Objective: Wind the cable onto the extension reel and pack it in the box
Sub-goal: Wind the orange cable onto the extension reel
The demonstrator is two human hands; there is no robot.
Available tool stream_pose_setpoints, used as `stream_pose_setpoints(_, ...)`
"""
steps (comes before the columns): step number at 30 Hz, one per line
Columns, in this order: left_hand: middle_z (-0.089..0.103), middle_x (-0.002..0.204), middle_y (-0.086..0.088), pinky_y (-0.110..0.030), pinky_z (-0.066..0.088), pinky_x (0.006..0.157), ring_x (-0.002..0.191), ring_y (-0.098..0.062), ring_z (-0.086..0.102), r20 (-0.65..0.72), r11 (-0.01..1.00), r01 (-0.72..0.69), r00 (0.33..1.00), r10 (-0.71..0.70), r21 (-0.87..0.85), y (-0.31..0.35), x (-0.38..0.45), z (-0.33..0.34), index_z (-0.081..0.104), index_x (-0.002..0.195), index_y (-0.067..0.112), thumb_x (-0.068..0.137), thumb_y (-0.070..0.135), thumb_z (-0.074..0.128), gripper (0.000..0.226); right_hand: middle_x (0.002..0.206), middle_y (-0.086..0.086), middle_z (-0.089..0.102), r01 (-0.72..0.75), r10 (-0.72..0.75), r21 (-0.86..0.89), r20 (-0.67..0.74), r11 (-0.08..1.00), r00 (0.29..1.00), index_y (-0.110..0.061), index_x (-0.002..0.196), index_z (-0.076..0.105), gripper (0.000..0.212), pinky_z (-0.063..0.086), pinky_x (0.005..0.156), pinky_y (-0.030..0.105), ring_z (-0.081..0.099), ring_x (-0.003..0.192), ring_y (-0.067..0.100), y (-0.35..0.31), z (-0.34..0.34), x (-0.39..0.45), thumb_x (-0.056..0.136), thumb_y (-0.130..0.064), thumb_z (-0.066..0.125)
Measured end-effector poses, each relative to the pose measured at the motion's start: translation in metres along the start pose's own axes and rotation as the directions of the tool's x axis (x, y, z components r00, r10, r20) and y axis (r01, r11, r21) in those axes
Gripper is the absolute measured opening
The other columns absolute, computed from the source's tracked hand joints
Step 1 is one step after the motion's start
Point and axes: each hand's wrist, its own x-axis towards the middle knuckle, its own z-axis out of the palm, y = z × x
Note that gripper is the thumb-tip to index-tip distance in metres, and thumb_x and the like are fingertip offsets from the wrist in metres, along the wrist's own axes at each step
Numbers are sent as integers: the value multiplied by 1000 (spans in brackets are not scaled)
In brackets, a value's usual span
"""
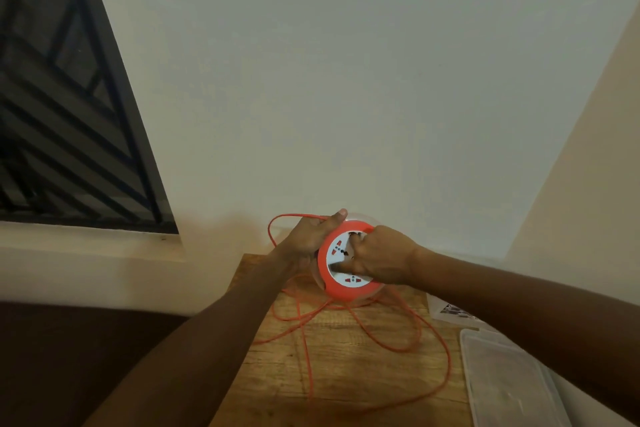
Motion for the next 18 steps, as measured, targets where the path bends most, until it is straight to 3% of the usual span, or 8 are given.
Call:
stream_pose_setpoints(3,83,92,-9,-32,63,62,78,-29,81,-44,999,-45,998,44,-18,-1,-2,-2,80,97,17,95,58,62,45,118,19,64,-228,238,213,-21,950,971,-35,149,30,72,57,67,43,68,96,35,-10,15,6,89,-36,68)
stream_pose_setpoints(5,83,93,-8,-33,64,61,79,-30,81,-79,998,-48,996,45,-45,-2,-2,-3,80,98,17,93,61,62,47,116,16,66,-455,504,379,-38,806,863,-43,147,25,71,57,65,41,69,91,34,-27,25,9,88,-43,64)
stream_pose_setpoints(8,81,95,-18,-50,67,75,87,-39,79,-122,991,-105,988,95,-78,-11,-2,6,80,96,9,89,63,67,56,126,8,65,-610,843,746,126,267,523,-44,149,22,69,57,77,40,67,102,27,-68,32,20,90,-51,56)
stream_pose_setpoints(10,80,91,-18,-51,64,82,86,-39,78,-137,991,-122,984,113,-58,-19,-3,20,78,91,3,87,64,70,61,137,2,60,-458,893,866,355,-202,276,-37,150,34,70,54,90,41,60,119,26,-93,29,29,88,-51,62)
stream_pose_setpoints(12,78,85,-15,-42,63,75,79,-31,76,-148,989,-138,981,129,-49,-30,-7,25,73,87,-1,85,67,71,68,145,2,52,-119,771,785,620,-608,146,-33,150,38,70,53,96,41,54,124,25,-105,21,44,88,-46,68)
stream_pose_setpoints(13,78,85,-17,-40,63,72,78,-29,75,-139,989,-138,982,129,-53,-34,-8,27,73,88,0,84,70,70,70,144,3,52,58,668,667,730,-742,144,-33,149,39,68,54,95,41,55,121,24,-108,17,49,89,-41,69)
stream_pose_setpoints(15,77,92,-23,-47,65,77,84,-38,77,-125,989,-124,986,113,-84,-40,-12,25,73,94,1,81,73,70,72,138,5,55,250,519,470,833,-847,193,-33,149,39,63,58,88,40,60,110,21,-109,12,53,93,-32,67)
stream_pose_setpoints(18,73,98,-33,-62,59,86,87,-47,73,-116,985,-118,988,104,-123,-37,-13,25,67,99,-9,82,71,71,81,116,6,65,257,517,456,811,-852,276,-37,153,28,75,53,55,27,65,72,14,-107,12,46,92,-16,66)
